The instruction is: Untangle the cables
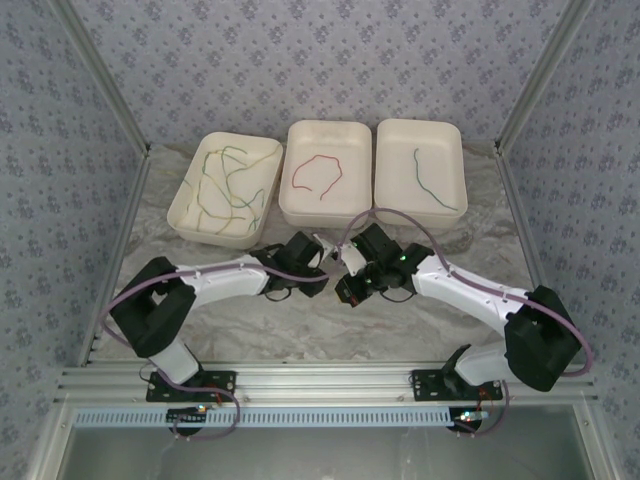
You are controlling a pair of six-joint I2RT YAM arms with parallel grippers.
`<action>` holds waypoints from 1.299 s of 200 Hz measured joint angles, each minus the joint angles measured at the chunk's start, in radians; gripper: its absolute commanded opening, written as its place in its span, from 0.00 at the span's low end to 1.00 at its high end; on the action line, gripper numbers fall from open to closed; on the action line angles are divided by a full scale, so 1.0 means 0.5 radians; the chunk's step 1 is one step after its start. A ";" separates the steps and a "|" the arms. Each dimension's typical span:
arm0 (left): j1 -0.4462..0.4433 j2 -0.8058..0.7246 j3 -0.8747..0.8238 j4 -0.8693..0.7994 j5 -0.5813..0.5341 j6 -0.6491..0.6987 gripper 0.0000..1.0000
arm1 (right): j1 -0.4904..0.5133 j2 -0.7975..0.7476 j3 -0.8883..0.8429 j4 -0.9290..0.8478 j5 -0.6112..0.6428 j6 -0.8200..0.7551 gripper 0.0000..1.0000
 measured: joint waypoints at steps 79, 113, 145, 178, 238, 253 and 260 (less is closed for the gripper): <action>0.021 -0.082 0.033 -0.128 -0.023 -0.085 0.00 | 0.022 0.006 0.005 -0.043 0.143 -0.042 0.17; 0.147 -0.269 0.191 -0.288 0.062 -0.230 0.00 | 0.277 -0.018 0.013 -0.084 0.504 -0.042 0.89; 0.272 -0.415 0.287 -0.405 0.166 -0.365 0.00 | 0.469 -0.425 -0.098 0.027 0.819 0.063 0.90; 0.373 -0.517 0.418 -0.597 0.249 -0.499 0.00 | 0.470 -1.060 -0.394 0.246 1.013 0.286 0.90; 0.515 -0.592 1.061 -1.009 0.240 -0.525 0.00 | 0.365 -1.172 -0.598 0.445 1.019 0.560 0.87; 0.631 -0.597 1.226 -1.073 0.255 -0.536 0.00 | 0.365 -1.112 -0.583 0.495 1.015 0.593 0.92; 0.681 -0.600 1.283 -1.086 0.271 -0.544 0.00 | 0.359 -1.070 -0.576 0.549 1.014 0.614 0.94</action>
